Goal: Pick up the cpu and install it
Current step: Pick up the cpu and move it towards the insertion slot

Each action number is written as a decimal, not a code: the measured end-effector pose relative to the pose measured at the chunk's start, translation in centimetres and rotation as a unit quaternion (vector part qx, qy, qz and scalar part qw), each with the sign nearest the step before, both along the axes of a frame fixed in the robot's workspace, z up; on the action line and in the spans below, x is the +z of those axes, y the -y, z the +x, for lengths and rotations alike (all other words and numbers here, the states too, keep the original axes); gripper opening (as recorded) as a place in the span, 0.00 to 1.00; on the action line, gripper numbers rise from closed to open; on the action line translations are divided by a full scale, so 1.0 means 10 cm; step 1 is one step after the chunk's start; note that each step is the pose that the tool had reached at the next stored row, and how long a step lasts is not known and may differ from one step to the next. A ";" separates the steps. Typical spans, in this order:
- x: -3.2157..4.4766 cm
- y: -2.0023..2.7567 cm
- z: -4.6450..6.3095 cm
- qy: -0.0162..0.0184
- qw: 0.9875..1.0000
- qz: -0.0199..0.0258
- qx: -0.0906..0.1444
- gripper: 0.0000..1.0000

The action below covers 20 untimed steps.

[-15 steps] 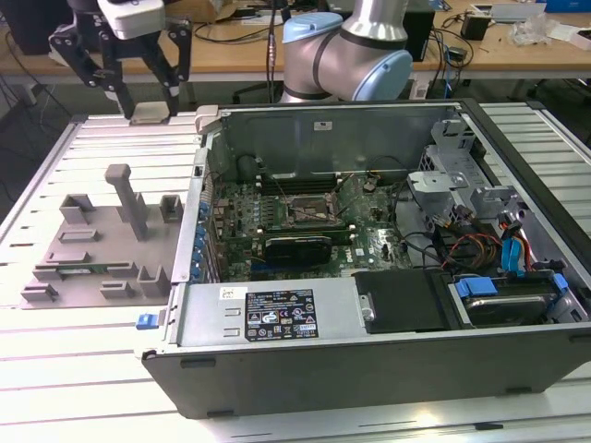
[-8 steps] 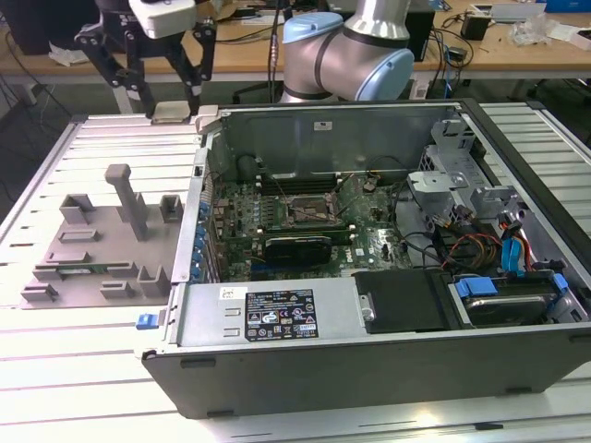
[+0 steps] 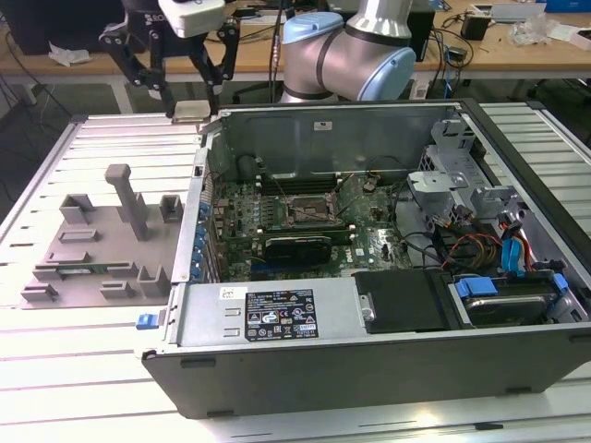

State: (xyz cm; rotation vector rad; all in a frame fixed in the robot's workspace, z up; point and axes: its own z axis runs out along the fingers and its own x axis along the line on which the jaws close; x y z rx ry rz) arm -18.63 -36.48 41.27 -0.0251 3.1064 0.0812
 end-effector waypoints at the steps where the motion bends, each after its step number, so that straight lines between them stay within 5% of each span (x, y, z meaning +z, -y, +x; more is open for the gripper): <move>1: 0.000 0.000 0.03 0.000 1.000 0.000 0.000 0.55; 12: 0.000 0.000 0.36 0.000 1.000 0.000 0.000 0.55; 20: 0.000 0.000 0.78 0.000 1.000 0.000 0.000 0.55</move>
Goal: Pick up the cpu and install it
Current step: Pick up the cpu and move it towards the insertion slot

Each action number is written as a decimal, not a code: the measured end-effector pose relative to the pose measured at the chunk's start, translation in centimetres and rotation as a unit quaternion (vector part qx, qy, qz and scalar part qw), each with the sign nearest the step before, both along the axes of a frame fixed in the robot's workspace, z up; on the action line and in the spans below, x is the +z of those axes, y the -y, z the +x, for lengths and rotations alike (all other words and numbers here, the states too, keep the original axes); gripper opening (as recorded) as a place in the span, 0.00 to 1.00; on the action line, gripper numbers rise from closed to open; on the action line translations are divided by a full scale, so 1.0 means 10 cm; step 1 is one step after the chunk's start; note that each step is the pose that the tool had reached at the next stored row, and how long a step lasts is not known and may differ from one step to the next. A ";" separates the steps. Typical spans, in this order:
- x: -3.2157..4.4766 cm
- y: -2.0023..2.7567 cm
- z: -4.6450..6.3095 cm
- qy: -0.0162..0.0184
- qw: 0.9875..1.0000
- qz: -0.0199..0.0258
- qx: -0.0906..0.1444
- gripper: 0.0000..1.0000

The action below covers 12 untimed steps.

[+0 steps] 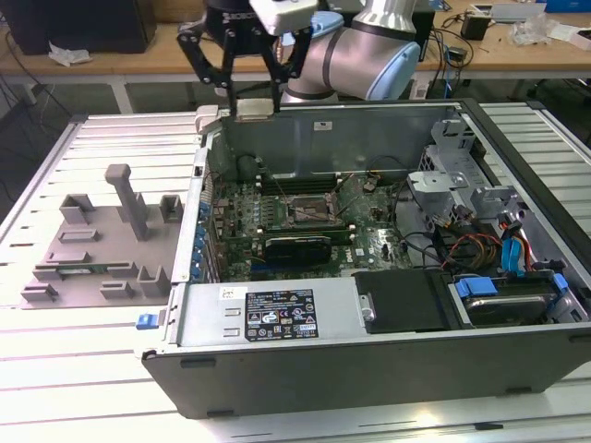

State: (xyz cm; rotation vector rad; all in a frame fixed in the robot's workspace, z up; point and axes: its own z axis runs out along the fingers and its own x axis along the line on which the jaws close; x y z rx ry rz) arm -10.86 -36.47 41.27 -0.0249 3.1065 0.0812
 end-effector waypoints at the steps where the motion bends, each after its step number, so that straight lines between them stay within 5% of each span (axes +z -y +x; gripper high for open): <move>1: 0.000 0.000 0.05 0.000 1.000 0.000 0.000 0.55; 12: 0.001 0.001 0.58 0.000 1.000 0.000 0.000 0.55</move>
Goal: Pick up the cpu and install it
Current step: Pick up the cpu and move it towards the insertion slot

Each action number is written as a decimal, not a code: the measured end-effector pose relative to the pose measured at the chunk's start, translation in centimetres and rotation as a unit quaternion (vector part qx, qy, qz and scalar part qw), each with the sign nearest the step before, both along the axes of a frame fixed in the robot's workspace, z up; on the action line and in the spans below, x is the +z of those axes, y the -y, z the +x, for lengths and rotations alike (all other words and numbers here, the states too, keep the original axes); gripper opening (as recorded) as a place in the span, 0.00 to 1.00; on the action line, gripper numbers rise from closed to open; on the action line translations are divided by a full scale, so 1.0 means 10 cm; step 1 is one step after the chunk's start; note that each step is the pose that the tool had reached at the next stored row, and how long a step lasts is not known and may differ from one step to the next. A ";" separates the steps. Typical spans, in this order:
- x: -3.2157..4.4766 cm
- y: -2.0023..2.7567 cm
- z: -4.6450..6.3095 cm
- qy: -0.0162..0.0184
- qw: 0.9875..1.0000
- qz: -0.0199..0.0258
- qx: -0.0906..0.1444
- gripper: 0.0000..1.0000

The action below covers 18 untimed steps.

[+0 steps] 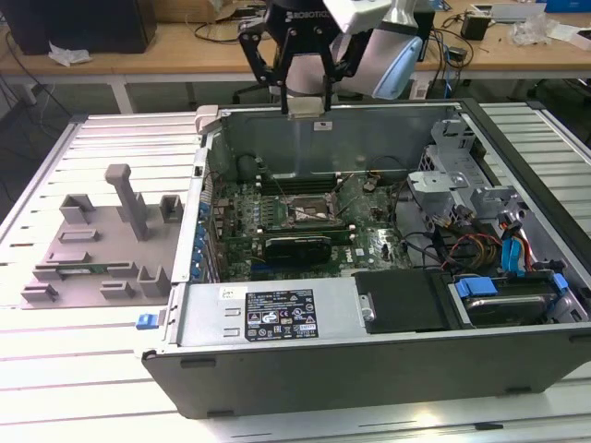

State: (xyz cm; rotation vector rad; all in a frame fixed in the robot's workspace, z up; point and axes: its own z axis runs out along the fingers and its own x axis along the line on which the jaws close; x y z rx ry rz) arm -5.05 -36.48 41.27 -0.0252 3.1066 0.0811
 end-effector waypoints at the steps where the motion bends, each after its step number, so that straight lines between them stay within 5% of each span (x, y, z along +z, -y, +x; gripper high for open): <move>1: 0.000 0.000 0.00 0.000 1.000 0.000 0.000 0.55; 5: -0.020 -0.001 0.00 0.000 1.000 0.000 0.000 0.55; 18: -0.304 -0.002 0.01 0.000 1.000 0.000 0.000 0.55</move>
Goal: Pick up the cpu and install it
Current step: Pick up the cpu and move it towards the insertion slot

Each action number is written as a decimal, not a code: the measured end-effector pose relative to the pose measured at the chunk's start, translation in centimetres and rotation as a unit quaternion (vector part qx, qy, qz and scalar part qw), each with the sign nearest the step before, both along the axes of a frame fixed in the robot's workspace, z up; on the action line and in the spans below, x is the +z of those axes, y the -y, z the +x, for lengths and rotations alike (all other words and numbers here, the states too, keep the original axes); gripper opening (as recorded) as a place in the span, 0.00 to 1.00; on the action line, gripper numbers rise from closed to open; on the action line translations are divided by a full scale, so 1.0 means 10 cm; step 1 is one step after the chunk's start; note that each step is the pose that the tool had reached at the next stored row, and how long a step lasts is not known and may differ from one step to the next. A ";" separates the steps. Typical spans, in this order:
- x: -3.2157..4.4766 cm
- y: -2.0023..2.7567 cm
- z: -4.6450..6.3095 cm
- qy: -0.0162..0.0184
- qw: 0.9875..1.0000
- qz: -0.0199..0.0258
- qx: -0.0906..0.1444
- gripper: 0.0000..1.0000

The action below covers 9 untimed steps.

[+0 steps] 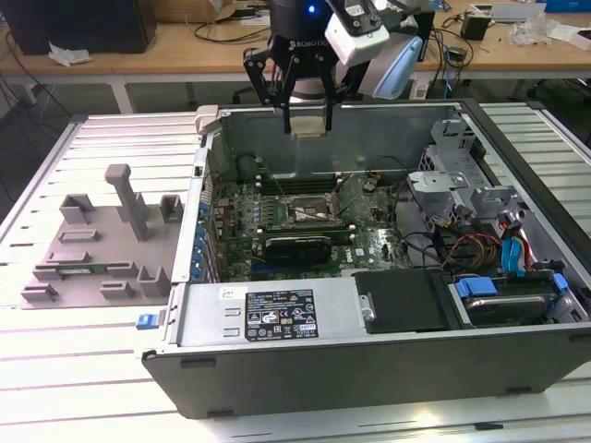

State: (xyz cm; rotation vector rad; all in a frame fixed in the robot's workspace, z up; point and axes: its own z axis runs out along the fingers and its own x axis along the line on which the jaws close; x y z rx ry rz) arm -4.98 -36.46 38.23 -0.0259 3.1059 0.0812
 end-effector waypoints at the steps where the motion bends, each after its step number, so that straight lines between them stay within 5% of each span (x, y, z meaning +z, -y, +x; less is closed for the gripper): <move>1: -0.015 -0.001 0.00 0.000 1.000 0.000 0.000 0.55; 9: -0.228 -0.019 -0.01 0.001 1.000 0.000 0.000 0.55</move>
